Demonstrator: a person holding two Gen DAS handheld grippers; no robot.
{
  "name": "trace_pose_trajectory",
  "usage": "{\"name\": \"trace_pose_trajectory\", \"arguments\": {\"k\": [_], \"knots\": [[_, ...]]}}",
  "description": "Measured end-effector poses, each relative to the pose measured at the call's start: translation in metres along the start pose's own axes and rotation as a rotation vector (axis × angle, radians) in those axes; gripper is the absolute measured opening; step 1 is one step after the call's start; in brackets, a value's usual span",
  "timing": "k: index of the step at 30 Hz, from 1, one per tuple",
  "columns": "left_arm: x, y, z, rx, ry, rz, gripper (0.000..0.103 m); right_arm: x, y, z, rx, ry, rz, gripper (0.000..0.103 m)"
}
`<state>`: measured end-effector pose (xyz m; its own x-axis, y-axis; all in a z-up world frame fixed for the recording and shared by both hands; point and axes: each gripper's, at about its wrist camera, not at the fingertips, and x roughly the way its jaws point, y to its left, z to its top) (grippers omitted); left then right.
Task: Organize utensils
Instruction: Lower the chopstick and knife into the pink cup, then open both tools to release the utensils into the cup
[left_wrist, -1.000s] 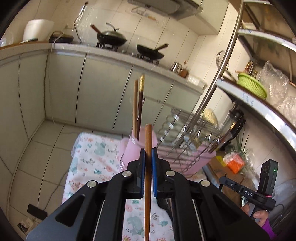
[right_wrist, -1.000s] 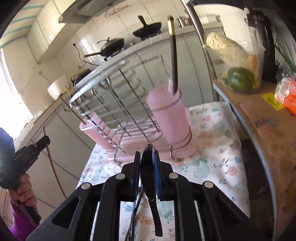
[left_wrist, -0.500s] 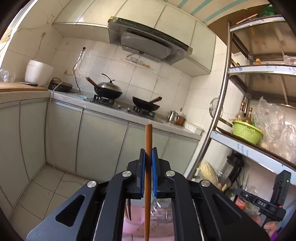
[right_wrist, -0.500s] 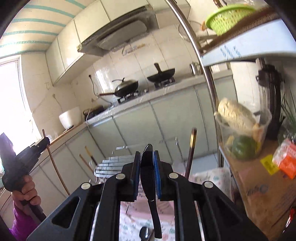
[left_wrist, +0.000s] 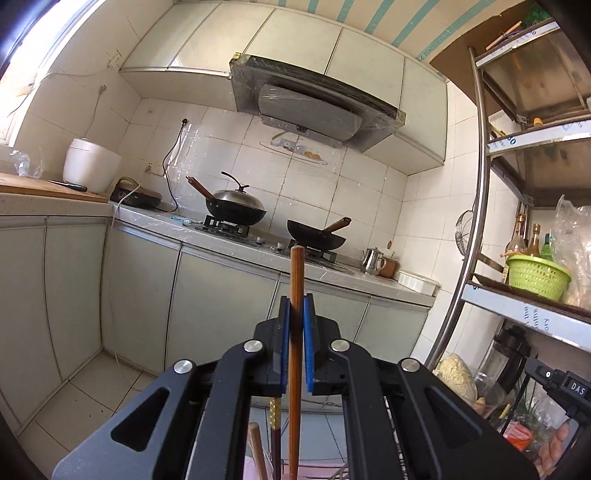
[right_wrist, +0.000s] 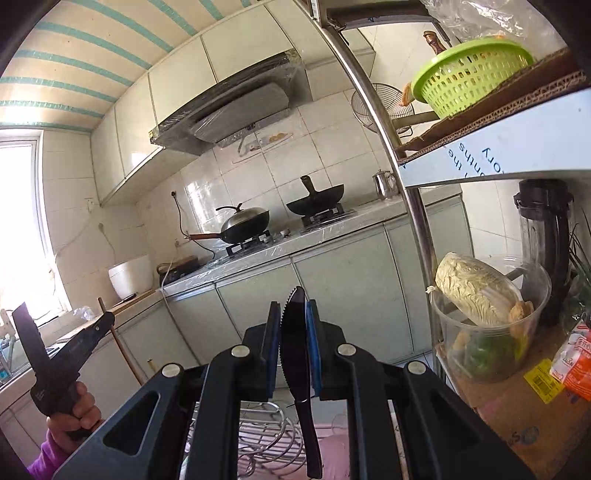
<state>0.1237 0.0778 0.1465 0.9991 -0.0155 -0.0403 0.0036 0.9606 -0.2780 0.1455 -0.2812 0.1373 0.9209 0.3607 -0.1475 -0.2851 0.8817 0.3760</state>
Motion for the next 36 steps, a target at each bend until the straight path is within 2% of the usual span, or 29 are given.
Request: {"name": "trace_pose_trajectory", "arguments": {"k": [9,20,24,30,36], "knots": [[0.0,0.01,-0.035,0.018,0.069,-0.032,0.006,0.021,-0.013,-0.029,-0.009,0.031,-0.049,0.013],[0.003,0.025,-0.074,-0.023,0.195,-0.027,0.006,0.028,-0.041,-0.067,0.058,0.13,-0.096,0.013],[0.002,0.024,-0.08,-0.012,0.207,-0.025,0.006,0.025,-0.043,-0.077,0.069,0.143,-0.093,0.013],[-0.008,0.031,-0.079,-0.07,0.214,-0.047,0.006,0.013,-0.038,-0.082,0.063,0.123,-0.09,0.013],[-0.008,0.028,-0.084,-0.037,0.22,-0.04,0.006,0.02,-0.035,-0.08,0.024,0.131,-0.101,0.013]]}}
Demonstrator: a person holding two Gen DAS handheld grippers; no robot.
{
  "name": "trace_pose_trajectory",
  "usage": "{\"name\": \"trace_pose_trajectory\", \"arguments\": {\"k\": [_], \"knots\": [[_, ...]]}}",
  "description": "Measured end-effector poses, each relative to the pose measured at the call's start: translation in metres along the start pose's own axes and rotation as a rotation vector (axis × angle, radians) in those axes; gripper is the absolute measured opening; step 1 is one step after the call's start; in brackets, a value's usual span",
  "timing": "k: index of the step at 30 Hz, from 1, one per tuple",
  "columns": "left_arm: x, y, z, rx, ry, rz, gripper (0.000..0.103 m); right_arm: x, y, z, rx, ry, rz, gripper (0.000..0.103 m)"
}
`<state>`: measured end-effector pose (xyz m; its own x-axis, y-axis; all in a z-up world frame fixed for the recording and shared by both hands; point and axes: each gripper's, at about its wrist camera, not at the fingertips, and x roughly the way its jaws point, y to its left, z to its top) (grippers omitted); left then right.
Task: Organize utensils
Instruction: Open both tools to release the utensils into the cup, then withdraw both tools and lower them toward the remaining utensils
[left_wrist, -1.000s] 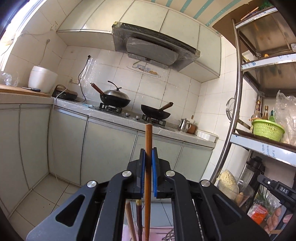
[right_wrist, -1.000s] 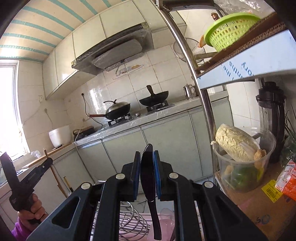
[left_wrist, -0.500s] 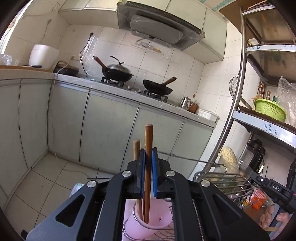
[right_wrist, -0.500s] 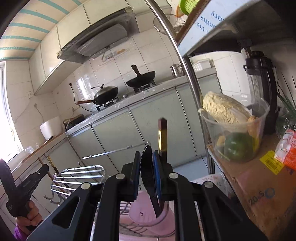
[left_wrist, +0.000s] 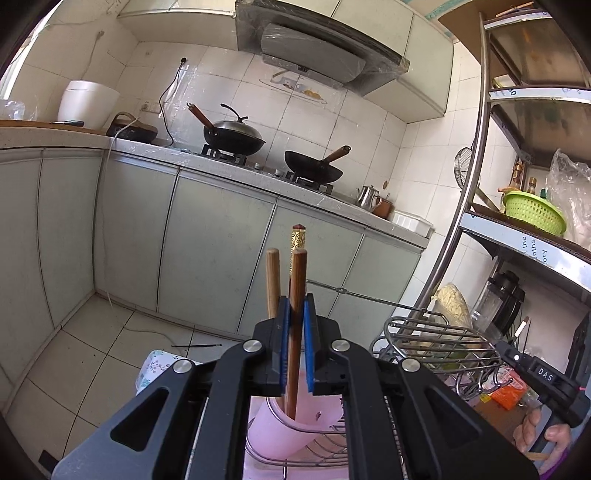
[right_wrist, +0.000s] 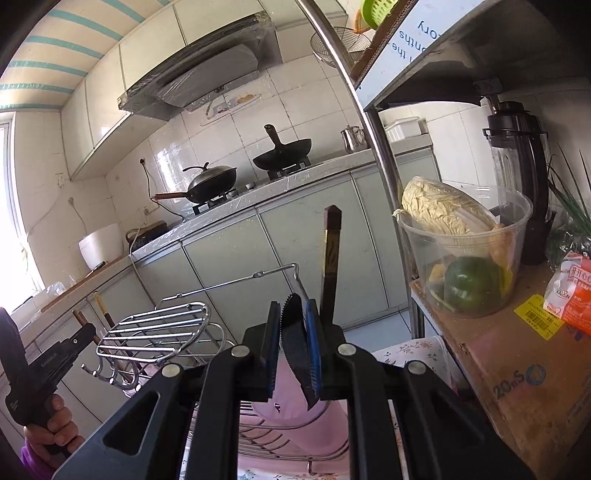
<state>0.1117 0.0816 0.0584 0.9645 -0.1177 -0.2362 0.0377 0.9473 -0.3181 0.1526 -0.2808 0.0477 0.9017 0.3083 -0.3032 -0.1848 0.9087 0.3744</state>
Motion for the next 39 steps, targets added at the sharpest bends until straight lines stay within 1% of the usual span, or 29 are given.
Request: {"name": "trace_pose_trajectory", "arguments": {"k": [4,7,8,9,11,15,22,27,30,33,37,39], "knots": [[0.001,-0.001,0.001,-0.008,0.014,0.003,0.006,0.003,-0.001,0.004,0.0,0.004,0.002,0.014],[-0.002,-0.001,0.006,-0.012,0.014,0.001,0.009,0.001,0.004,0.009,-0.022,0.001,0.011,0.018],[-0.003,-0.001,0.008,-0.015,0.012,-0.003,0.011,0.0,0.006,0.011,-0.032,-0.004,0.01,0.022],[-0.003,-0.001,0.011,-0.017,0.012,-0.009,0.013,-0.001,0.007,0.013,-0.037,-0.006,0.01,0.023],[-0.006,-0.003,0.015,-0.018,0.009,-0.022,0.022,-0.003,0.01,0.016,-0.046,-0.007,0.015,0.024],[-0.017,-0.008,0.022,-0.01,-0.024,-0.017,0.035,-0.013,0.013,0.022,-0.057,-0.022,0.021,0.025],[-0.041,-0.011,0.034,-0.015,-0.07,-0.024,0.037,-0.039,0.022,0.026,-0.073,-0.051,0.026,0.026],[-0.057,-0.02,0.032,0.011,-0.058,-0.039,0.037,-0.06,0.03,0.021,-0.081,-0.045,0.035,0.026],[-0.064,-0.027,0.025,0.031,-0.031,-0.051,0.037,-0.07,0.032,0.012,-0.08,-0.018,0.04,0.026],[-0.067,-0.033,0.014,0.038,0.014,-0.068,0.037,-0.075,0.034,-0.002,-0.081,0.031,0.044,0.026],[-0.063,-0.037,-0.007,0.042,0.114,-0.089,0.037,-0.073,0.031,-0.026,-0.074,0.118,0.039,0.026],[-0.055,-0.038,-0.021,0.031,0.196,-0.099,0.037,-0.069,0.027,-0.039,-0.051,0.168,0.037,0.026]]}}
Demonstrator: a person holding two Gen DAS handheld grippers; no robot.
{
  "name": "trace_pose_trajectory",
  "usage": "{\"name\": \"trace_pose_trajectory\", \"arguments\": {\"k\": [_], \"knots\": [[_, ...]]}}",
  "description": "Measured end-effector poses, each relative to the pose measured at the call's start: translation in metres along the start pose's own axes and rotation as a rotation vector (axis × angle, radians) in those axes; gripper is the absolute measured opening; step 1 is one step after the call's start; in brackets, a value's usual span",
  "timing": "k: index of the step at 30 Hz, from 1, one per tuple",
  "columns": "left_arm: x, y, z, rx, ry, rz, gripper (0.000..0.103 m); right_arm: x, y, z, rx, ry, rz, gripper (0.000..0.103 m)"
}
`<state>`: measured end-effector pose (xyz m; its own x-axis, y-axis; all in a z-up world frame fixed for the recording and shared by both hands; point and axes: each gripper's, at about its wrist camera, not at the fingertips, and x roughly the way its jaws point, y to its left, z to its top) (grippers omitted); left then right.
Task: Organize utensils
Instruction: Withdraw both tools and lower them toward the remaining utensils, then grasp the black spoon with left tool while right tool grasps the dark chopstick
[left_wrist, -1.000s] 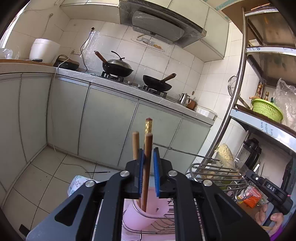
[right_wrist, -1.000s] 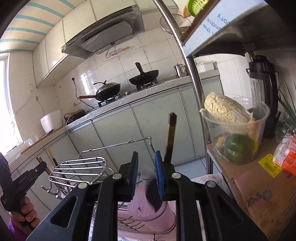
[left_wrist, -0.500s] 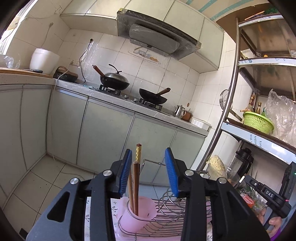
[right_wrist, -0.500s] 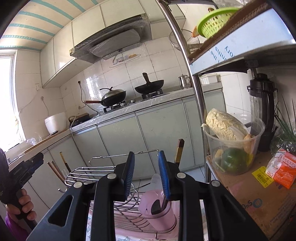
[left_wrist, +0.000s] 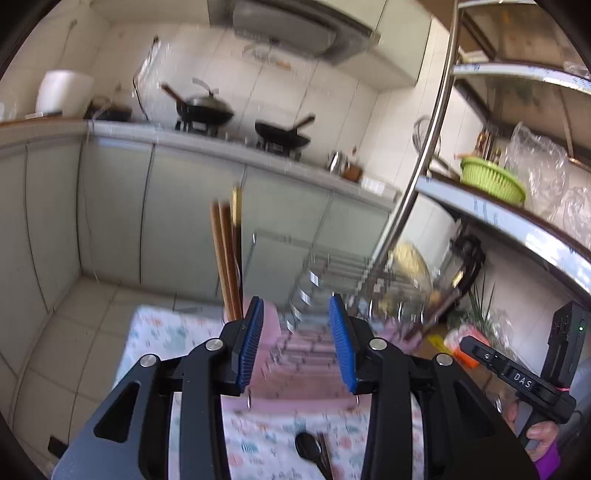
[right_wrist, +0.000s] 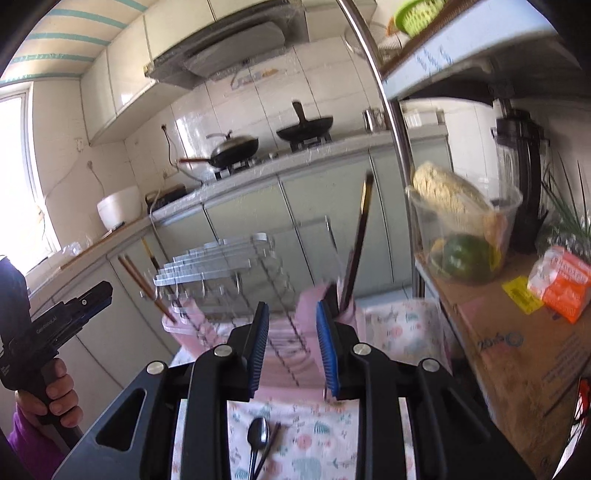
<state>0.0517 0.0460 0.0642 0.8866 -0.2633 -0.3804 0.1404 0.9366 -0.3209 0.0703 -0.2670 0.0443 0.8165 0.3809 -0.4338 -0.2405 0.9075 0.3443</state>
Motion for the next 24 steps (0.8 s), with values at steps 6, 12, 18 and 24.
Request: {"name": "trace_pose_trajectory", "arguments": {"k": [6,12,18,24], "knots": [[0.037,0.001,-0.045,-0.023,0.266,-0.008,0.037,0.023,-0.01,-0.041,0.063,0.171,0.003,0.026],[0.075,-0.001,-0.092,-0.075,0.525,-0.036,0.037,0.039,-0.022,-0.073,0.135,0.291,0.014,0.026],[0.11,-0.007,-0.126,-0.118,0.734,-0.017,0.036,0.051,-0.032,-0.09,0.181,0.368,0.021,0.026],[0.137,-0.017,-0.145,-0.077,0.851,0.047,0.024,0.055,-0.044,-0.093,0.223,0.388,0.028,0.026]]}}
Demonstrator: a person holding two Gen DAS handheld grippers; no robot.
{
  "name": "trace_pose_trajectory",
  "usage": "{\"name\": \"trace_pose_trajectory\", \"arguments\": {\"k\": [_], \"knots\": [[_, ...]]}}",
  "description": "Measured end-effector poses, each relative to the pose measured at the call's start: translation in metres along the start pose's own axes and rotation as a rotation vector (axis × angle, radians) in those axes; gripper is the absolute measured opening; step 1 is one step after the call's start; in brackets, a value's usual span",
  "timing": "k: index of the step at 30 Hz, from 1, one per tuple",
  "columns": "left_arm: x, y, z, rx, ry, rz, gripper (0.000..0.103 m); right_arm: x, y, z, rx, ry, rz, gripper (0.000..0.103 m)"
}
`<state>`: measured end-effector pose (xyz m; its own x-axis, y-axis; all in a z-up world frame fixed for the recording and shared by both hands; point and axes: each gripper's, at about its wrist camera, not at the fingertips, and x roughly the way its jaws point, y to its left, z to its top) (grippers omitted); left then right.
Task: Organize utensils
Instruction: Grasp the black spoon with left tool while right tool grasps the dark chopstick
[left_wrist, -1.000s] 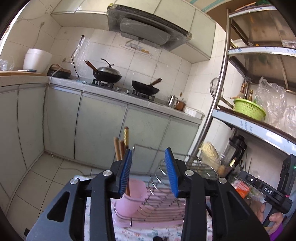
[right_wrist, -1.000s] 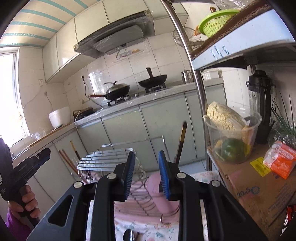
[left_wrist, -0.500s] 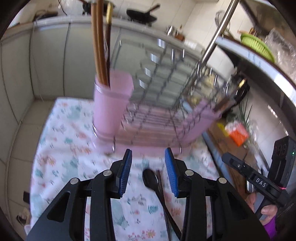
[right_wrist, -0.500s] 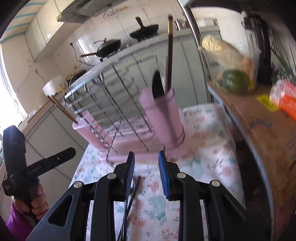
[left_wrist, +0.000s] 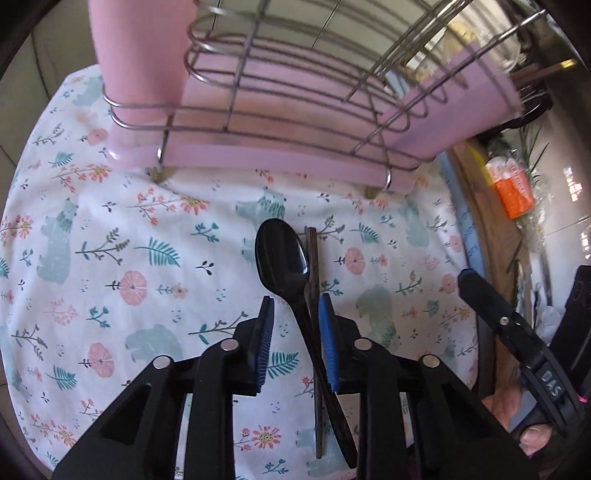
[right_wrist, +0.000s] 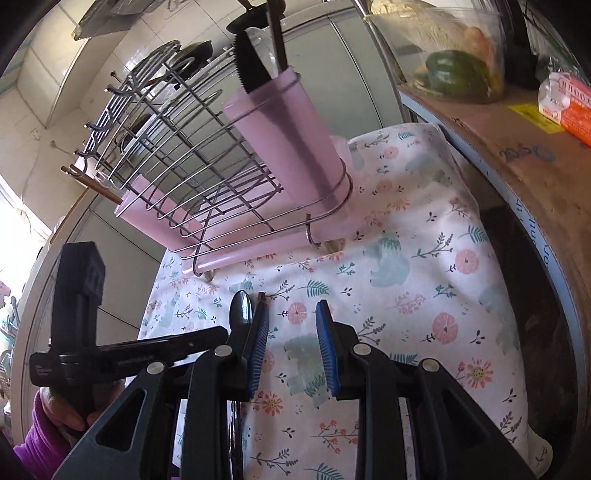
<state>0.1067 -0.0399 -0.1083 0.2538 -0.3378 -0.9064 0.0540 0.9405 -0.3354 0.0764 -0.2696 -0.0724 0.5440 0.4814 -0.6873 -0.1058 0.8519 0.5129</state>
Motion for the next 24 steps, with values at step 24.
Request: {"name": "trace_pose_trajectory", "arguments": {"k": [24], "knots": [[-0.022,0.045,0.009,-0.044,-0.073,0.1,0.009,0.059,0.025,0.009,0.013,0.211,0.082,0.026]]}}
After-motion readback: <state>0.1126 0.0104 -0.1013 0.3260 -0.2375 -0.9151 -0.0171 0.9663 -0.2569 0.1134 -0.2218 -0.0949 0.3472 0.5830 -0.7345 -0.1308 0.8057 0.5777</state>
